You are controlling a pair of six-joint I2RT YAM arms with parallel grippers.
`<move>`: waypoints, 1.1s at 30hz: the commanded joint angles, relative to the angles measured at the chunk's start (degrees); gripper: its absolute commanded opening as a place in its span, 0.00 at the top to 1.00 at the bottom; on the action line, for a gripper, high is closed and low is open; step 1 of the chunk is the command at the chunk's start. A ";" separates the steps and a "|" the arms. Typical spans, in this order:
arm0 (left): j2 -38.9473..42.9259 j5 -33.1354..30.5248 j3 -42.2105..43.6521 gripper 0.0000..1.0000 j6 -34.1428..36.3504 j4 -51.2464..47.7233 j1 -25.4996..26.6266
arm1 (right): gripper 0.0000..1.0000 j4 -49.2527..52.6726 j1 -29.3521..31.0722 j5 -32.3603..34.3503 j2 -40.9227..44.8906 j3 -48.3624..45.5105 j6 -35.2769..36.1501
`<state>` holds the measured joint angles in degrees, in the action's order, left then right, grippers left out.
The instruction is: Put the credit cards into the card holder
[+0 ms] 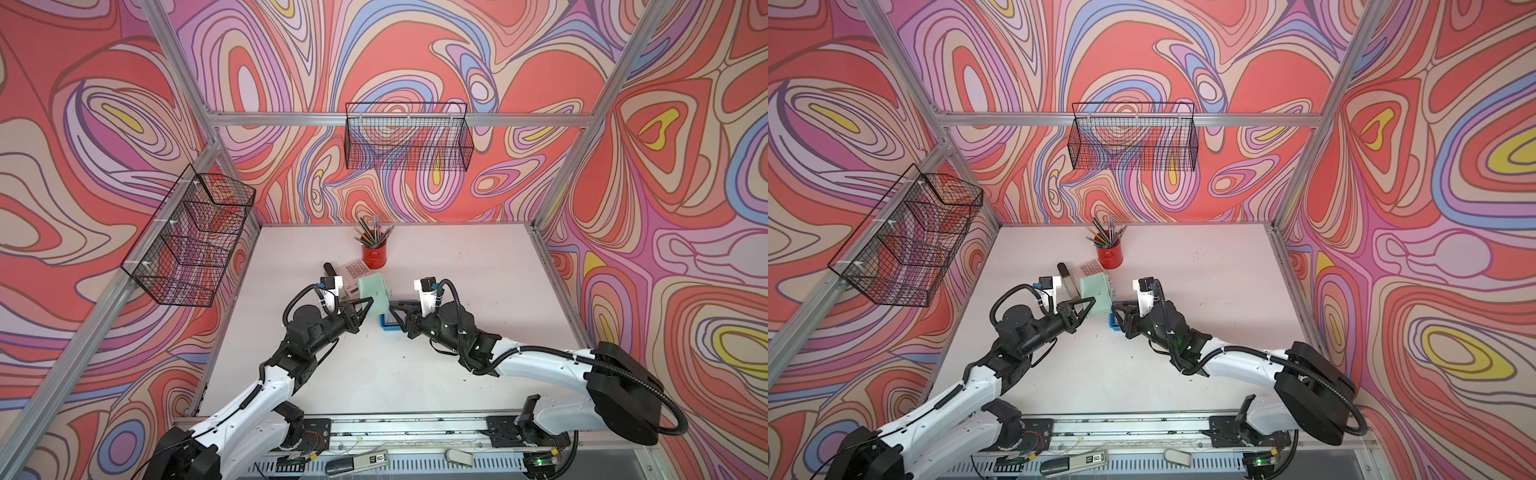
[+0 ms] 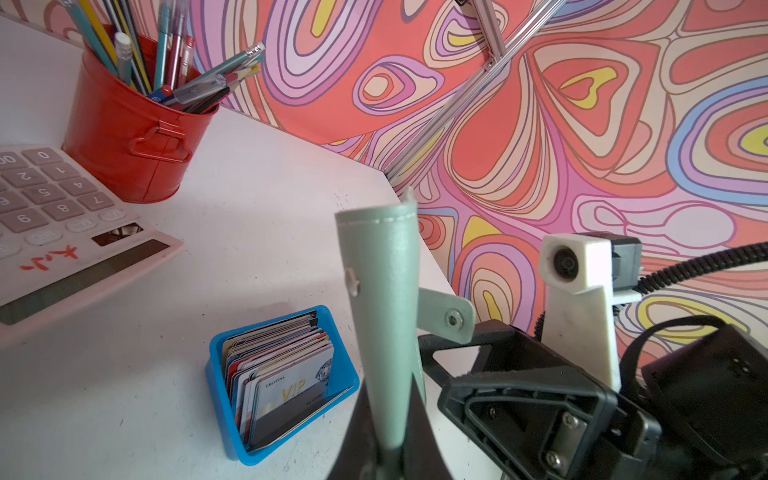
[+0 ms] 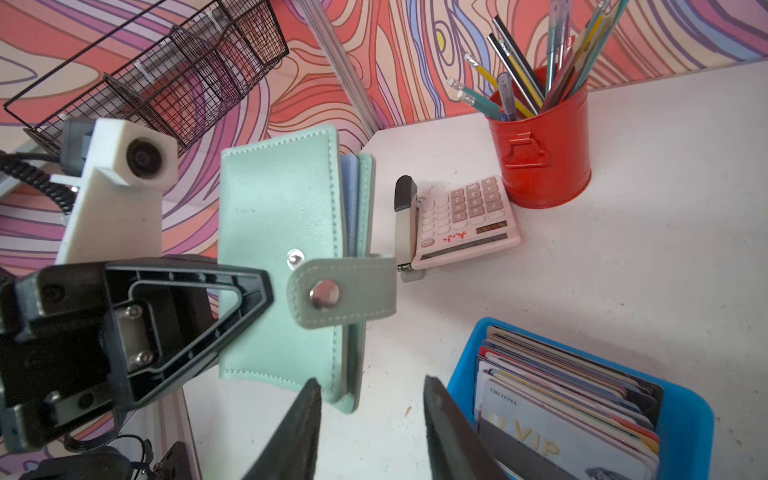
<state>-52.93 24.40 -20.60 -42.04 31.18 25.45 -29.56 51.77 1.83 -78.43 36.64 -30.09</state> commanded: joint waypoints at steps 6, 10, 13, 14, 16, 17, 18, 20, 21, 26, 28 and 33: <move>-2.88 6.43 -1.96 1.00 -2.75 8.44 -0.13 | 0.57 4.26 -0.26 6.02 1.12 1.79 -0.08; -2.62 6.89 -1.91 1.00 -2.87 8.84 -0.04 | 0.58 6.09 -0.33 10.14 2.67 1.48 -0.76; -3.26 7.21 -1.86 1.00 -3.08 9.35 -0.03 | 0.59 7.19 -0.35 13.19 3.64 1.17 -1.31; -3.70 7.61 -1.97 1.00 -3.28 9.95 -0.05 | 0.59 7.23 -0.57 13.39 3.85 0.99 -1.62; -4.53 8.68 -2.07 1.00 -3.74 11.18 0.01 | 0.59 6.91 -0.78 12.29 3.71 1.01 -1.73; -4.93 8.98 -2.09 1.00 -3.91 11.60 -0.05 | 0.59 6.89 -0.82 11.55 3.54 1.26 -1.67; -5.23 9.23 -2.15 1.00 -4.09 11.95 -0.05 | 0.60 6.69 -0.85 10.55 3.38 1.41 -1.40; -5.60 9.24 -2.12 1.00 -4.20 12.19 0.02 | 0.61 6.04 -0.84 9.43 3.27 1.38 -1.11; -5.70 9.34 -2.08 1.00 -4.15 12.37 -0.05 | 0.61 5.76 -0.86 9.38 3.29 1.17 -1.21; -5.37 9.42 -1.90 1.00 -4.06 12.85 -0.03 | 0.61 2.70 -0.81 3.65 3.09 0.73 -1.27; -5.33 9.06 -1.78 1.00 -3.93 12.61 -0.03 | 0.61 1.59 -0.82 2.50 3.49 0.20 -1.47; -5.08 8.95 -1.72 1.00 -3.84 12.68 -0.01 | 0.61 -0.06 -1.14 1.13 3.90 -0.77 -1.93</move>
<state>-58.63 32.62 -20.91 -45.69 40.84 25.45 -26.76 50.48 6.72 -75.59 36.51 -31.59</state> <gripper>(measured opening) 0.087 0.395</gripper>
